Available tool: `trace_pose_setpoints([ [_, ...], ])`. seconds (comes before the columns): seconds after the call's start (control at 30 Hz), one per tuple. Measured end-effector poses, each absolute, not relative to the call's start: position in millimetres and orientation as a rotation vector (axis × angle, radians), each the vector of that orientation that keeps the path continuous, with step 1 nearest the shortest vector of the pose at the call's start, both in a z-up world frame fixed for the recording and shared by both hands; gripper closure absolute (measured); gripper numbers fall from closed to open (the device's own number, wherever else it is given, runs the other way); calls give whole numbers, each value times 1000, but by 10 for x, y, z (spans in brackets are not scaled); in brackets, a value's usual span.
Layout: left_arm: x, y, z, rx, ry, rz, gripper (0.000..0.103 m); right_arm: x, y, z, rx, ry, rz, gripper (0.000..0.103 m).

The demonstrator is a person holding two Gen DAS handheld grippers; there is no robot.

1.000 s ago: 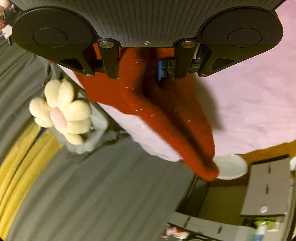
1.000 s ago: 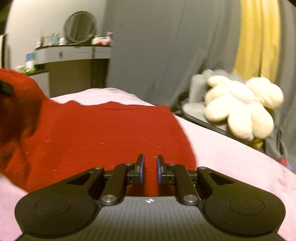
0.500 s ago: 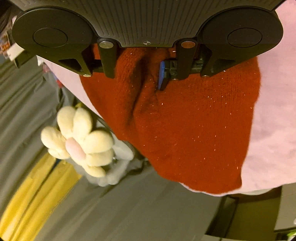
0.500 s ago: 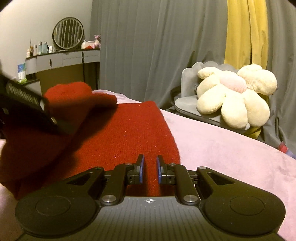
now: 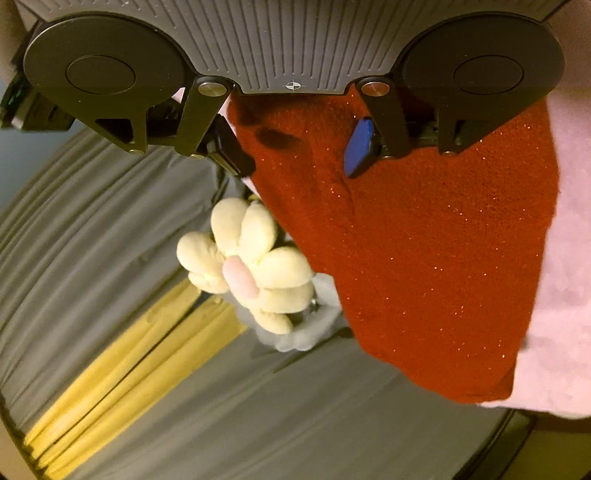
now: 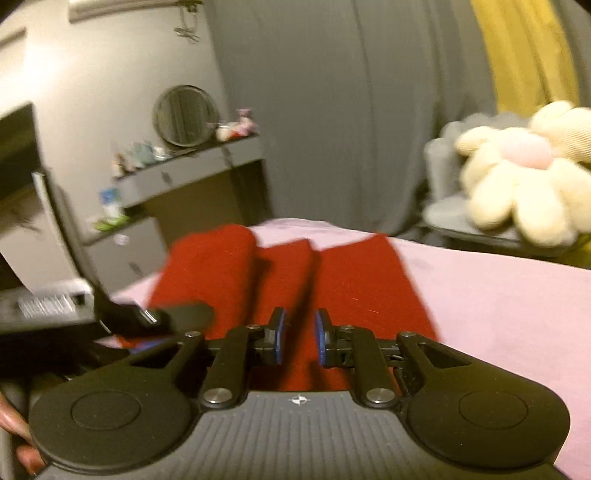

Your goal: Fold small clothes

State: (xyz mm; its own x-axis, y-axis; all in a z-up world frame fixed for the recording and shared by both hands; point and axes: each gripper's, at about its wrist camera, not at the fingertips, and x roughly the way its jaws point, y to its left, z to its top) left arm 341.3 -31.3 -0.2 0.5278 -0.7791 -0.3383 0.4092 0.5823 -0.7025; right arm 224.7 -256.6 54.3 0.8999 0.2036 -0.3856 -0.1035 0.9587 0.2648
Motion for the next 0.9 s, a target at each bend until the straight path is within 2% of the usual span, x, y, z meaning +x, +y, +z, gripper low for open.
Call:
trace_pose_setpoints([
  [0.13, 3430, -243, -61, -728, 660, -797, 33, 2398, -2525, 541, 299, 437, 252, 73],
  [0.23, 3393, -144, -78, -791, 637, -771, 33, 2577, -2644, 433, 445, 499, 339, 71],
  [0.27, 3367, -122, -57, -806, 625, -743, 33, 2561, -2644, 434, 451, 492, 367, 71],
  [0.37, 3228, -36, 32, -849, 582, -672, 21, 2464, -2516, 406, 361, 494, 429, 71],
  [0.47, 3044, 84, 118, -821, 594, -521, 21, 2536, -2339, 196, 226, 633, 356, 80],
  [0.6, 2768, 290, 169, -705, 576, -329, 18, 2503, -2274, 117, 163, 628, 326, 83],
  [0.77, 2836, 524, -115, -721, 718, -183, 19, 2409, -2232, 225, 119, 610, 253, 83],
  [0.87, 2929, 495, -201, -757, 755, -209, 20, 2396, -2270, 191, 146, 630, 239, 80],
  [0.9, 2948, 480, -173, -739, 753, -222, 20, 2391, -2303, 220, 181, 633, 237, 70],
])
